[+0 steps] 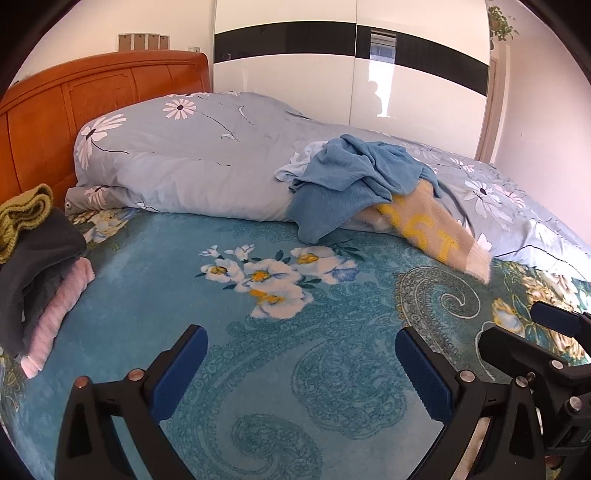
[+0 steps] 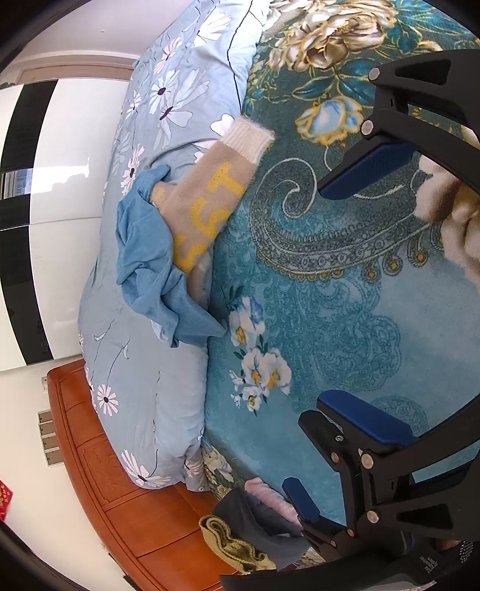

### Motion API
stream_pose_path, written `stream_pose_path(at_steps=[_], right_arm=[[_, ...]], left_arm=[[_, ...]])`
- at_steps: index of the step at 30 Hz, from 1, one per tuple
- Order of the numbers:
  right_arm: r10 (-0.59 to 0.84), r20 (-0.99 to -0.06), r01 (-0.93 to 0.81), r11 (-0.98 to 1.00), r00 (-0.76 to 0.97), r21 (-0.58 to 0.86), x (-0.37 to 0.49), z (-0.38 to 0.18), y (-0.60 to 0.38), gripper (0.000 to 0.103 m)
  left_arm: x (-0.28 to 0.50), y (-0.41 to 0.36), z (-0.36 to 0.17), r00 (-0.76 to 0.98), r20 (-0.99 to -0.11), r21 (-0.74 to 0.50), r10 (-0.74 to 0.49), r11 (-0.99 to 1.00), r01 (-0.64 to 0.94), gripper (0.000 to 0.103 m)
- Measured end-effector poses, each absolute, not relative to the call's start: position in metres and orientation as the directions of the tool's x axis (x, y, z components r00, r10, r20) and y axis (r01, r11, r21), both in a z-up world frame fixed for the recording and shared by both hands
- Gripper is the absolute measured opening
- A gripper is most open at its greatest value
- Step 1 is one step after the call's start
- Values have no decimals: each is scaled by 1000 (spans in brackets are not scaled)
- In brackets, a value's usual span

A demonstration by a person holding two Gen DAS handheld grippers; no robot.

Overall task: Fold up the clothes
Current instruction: 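Move the right gripper toward the light-blue sweater on the pillow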

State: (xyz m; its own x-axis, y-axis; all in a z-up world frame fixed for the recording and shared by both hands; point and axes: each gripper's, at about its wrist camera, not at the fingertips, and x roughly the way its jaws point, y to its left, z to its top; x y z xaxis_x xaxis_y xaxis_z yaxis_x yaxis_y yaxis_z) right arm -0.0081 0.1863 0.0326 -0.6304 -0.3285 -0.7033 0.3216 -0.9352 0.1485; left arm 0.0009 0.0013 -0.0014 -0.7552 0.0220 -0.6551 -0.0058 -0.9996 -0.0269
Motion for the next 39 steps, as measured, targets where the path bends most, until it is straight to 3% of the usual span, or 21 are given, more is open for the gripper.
stream_pose_path(at_steps=[39], right_arm=[[-318,-755,302,-939,-573,166,4,-27,185,103]], left_arm=[[27,15,-53,-744,-668,-48,4,-998,38,103]])
